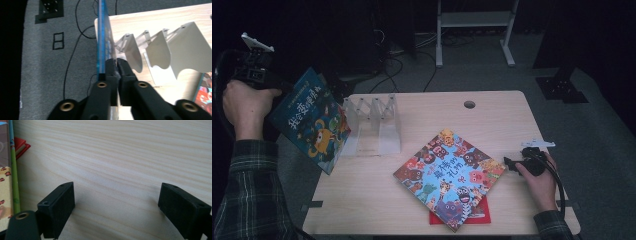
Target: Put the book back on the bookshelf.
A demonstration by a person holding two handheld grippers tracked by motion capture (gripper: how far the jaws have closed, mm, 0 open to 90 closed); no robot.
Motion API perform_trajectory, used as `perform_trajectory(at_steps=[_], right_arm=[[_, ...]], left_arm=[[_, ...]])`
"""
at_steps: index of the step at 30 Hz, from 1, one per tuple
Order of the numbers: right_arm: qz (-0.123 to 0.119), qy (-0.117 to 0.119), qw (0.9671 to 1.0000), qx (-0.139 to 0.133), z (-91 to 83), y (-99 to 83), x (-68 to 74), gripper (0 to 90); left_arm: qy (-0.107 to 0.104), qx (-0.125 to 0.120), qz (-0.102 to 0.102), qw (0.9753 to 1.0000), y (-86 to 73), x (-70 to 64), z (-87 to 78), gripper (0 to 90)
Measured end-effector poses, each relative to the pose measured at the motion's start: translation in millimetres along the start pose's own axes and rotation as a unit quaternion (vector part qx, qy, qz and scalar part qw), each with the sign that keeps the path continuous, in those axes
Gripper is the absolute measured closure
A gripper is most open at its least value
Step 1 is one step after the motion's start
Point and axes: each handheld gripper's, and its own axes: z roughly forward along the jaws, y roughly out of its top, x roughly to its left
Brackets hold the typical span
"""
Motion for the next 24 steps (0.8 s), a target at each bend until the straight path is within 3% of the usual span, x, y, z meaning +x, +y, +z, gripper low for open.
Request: perform_trajectory(at_steps=[12,24], right_arm=[[0.000,0.000,1.0000,0.000,0.0,0.0,-0.1,12.8],[0.000,0.000,1.0000,0.000,0.0,0.0,0.0,12.9]], left_arm=[[-0.044,0.000,0.039,0.9983,-8.6,-25.3,7.4,89.9],[-0.087,0.012,0.072,0.9935,-33.7,-52.7,36.1,89.4]])
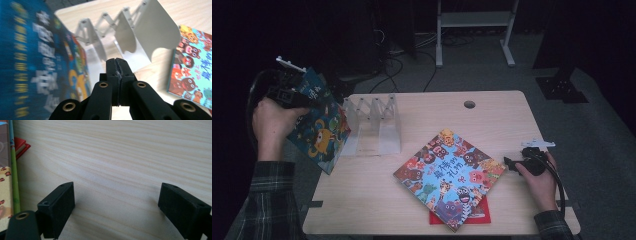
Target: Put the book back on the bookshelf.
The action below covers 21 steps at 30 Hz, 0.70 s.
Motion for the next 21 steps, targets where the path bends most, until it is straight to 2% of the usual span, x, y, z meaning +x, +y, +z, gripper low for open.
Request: perform_trajectory(at_steps=[5,10,16,21], right_arm=[[0.000,0.000,1.0000,0.000,0.0,0.0,0.0,12.8],[0.000,0.000,1.0000,0.000,0.0,0.0,0.0,12.8],[0.000,0.000,1.0000,0.000,0.0,0.0,0.0,12.8],[0.000,0.000,1.0000,0.000,0.0,0.0,0.0,12.8]], left_arm=[[-0.011,0.013,0.013,0.9998,-9.1,-11.0,18.4,86.6],[-0.021,0.025,0.016,0.9993,-18.3,-18.1,36.6,87.2],[-0.034,0.026,0.020,0.9989,-32.1,-27.0,54.9,90.0],[-0.049,0.034,0.033,0.9977,-46.0,-37.7,74.2,90.0]])
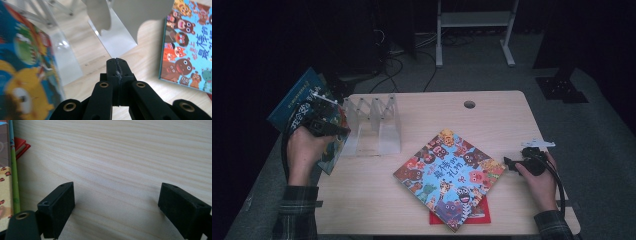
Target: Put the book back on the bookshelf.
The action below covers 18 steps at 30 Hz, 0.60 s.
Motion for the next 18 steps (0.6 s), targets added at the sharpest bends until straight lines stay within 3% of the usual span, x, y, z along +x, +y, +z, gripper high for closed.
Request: perform_trajectory(at_steps=[9,14,18], right_arm=[[0.000,0.000,1.0000,0.000,0.0,0.0,0.0,12.8],[0.000,0.000,1.0000,0.000,0.0,0.0,0.0,12.9],[0.000,0.000,1.0000,0.000,-0.1,0.0,0.1,12.9]], left_arm=[[-0.021,0.011,0.021,0.9995,-15.9,-18.9,34.6,84.5],[-0.025,-0.002,0.038,0.9990,-25.5,-28.6,52.2,66.4],[-0.041,-0.014,0.049,0.9979,-32.5,-35.3,65.1,52.0]])
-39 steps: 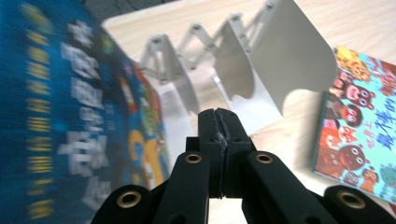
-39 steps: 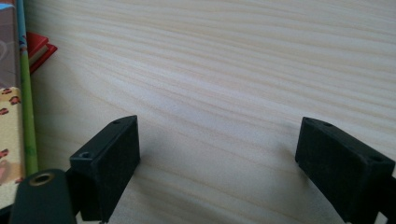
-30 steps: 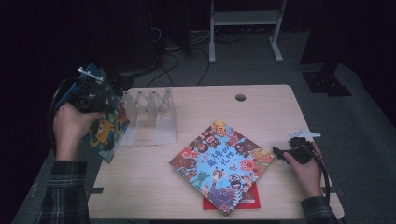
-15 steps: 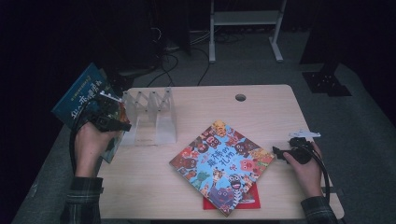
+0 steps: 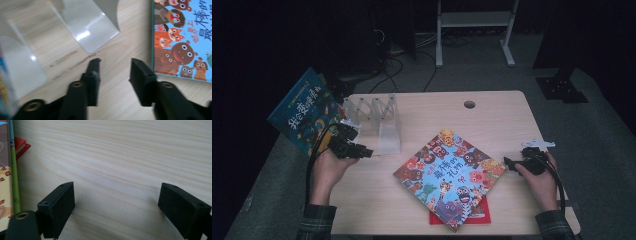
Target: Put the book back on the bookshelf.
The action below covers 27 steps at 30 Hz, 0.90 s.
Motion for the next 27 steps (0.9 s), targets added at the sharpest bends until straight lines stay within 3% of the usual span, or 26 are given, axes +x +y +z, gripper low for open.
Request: perform_trajectory(at_steps=[6,10,14,18,23,27], right_arm=[[0.002,-0.003,1.0000,0.001,-0.5,-0.5,0.2,12.2],[0.004,-0.004,1.0000,0.001,-0.8,-0.7,0.3,12.2],[0.002,-0.003,1.0000,0.001,-1.2,-1.1,-0.1,12.2],[-0.001,0.000,1.0000,-0.001,-2.0,-1.8,-0.3,14.9],[-0.004,0.004,0.9999,0.015,-11.0,-1.2,-0.4,30.2],[0.001,0.019,0.9998,0.004,-22.0,-2.2,1.7,38.0]], left_arm=[[-0.033,-0.006,0.021,0.9992,-10.0,-7.8,20.4,28.6],[-0.036,0.003,0.041,0.9985,-17.1,-13.1,34.8,18.1],[-0.054,-0.003,0.047,0.9975,-24.2,-18.6,45.6,13.3],[-0.062,0.010,0.069,0.9956,-26.9,-27.6,54.0,8.4],[-0.083,0.012,0.091,0.9923,-26.4,-40.4,61.1,3.3],[-0.092,0.015,0.105,0.9901,-25.3,-47.8,65.3,2.7]])
